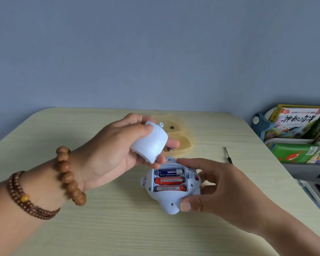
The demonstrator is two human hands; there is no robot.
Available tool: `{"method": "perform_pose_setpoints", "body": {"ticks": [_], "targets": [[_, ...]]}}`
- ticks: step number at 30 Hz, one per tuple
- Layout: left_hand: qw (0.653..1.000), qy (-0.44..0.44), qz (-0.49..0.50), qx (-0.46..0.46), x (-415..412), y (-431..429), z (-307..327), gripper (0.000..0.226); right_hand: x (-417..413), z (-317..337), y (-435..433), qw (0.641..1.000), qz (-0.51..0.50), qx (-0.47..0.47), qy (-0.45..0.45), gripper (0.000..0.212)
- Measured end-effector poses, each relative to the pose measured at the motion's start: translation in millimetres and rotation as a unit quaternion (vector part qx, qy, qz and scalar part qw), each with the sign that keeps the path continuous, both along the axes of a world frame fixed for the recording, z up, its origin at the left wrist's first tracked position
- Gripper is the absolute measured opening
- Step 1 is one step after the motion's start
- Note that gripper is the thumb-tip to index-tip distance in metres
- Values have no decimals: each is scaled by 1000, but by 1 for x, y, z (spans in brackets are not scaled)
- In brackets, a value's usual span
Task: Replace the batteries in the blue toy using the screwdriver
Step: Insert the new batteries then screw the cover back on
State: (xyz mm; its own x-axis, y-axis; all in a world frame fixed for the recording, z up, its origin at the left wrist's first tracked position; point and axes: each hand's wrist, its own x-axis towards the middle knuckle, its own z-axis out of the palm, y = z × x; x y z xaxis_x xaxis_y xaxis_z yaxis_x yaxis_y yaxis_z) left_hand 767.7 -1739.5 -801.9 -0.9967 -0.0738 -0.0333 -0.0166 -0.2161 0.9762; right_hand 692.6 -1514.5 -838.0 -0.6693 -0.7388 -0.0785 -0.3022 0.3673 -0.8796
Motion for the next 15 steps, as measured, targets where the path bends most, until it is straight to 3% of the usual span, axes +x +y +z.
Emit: {"method": "perform_pose_setpoints", "body": {"ticks": [4, 8, 12, 15], "targets": [[997, -28, 20, -64, -4, 2, -3, 23, 0, -1, 0, 1000, -3, -3, -8, 69], [997, -45, 19, -61, -4, 6, 0, 25, 0, 1, 0, 1000, 3, -5, -8, 69], [973, -20, -13, -228, -6, 3, 0, 56, 0, 2, -1, 1000, 4, -4, -4, 67], [951, 5, 1, -308, -6, 2, 0, 59, 0, 2, -1, 1000, 7, -7, 0, 68]]}}
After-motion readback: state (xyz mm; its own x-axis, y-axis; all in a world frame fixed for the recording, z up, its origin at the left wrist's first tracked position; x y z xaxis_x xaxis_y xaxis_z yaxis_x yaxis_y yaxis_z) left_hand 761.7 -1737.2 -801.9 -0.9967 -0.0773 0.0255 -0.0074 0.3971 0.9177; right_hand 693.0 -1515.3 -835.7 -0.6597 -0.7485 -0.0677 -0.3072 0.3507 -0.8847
